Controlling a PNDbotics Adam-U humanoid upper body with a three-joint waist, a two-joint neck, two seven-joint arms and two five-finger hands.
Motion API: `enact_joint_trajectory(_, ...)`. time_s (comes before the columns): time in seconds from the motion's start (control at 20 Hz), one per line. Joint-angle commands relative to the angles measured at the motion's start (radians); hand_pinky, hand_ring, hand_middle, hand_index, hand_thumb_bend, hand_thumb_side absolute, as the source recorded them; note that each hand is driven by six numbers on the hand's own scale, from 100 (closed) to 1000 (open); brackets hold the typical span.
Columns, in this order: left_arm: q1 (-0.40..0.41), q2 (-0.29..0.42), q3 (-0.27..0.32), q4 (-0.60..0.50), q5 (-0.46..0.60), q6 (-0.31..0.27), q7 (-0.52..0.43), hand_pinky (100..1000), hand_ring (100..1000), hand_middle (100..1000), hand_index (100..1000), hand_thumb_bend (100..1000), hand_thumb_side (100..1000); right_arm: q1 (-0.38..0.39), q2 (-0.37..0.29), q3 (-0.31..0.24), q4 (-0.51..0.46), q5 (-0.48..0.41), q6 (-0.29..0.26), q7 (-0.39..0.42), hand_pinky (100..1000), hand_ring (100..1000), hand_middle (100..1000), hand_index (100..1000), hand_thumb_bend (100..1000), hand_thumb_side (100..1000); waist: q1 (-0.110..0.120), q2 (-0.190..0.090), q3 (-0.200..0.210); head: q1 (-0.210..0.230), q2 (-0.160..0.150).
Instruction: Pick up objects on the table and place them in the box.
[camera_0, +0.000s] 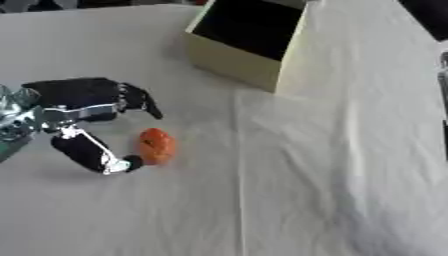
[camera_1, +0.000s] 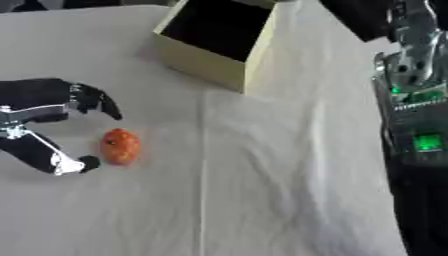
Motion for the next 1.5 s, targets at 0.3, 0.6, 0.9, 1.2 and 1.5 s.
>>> enact_joint_trajectory(0.3, -0.031, -0.036, -0.008, 0.094, -0.06, -0.049, 0.041, 731, 874, 815, 879, 409, 317, -0.012, -0.011, -0.002, -0.006, -0.009, 0.004, -0.002, 809, 753, 569, 767, 100, 737, -0.001, -0.015, -0.006, -0.002, -0.003)
enact_joint_trajectory(0.6, -0.047, -0.077, -0.024, 0.144, -0.068, -0.068, 0.043, 724, 866, 808, 868, 368, 324, -0.012, -0.012, -0.004, -0.005, -0.015, 0.006, -0.004, 809, 754, 569, 767, 100, 739, -0.002, -0.01, -0.01, 0.0, -0.007)
enact_joint_trajectory(0.9, -0.052, -0.097, -0.037, 0.169, -0.071, -0.072, 0.017, 708, 849, 801, 858, 342, 322, -0.009, -0.012, -0.005, -0.006, -0.019, 0.007, -0.007, 808, 754, 569, 767, 100, 741, -0.001, -0.009, -0.013, 0.001, -0.008)
enact_joint_trajectory(1.2, -0.055, -0.108, -0.049, 0.19, -0.087, -0.082, 0.005, 608, 746, 696, 801, 281, 300, -0.005, -0.011, -0.007, -0.007, -0.021, 0.007, -0.01, 808, 755, 570, 767, 100, 742, 0.0, -0.01, -0.015, 0.002, -0.009)
enact_joint_trajectory(1.5, -0.044, -0.087, -0.032, 0.144, -0.107, -0.087, 0.049, 509, 664, 621, 733, 168, 177, -0.002, -0.013, -0.008, -0.006, -0.022, 0.009, -0.011, 808, 756, 569, 768, 100, 745, 0.001, -0.011, -0.012, 0.001, -0.008)
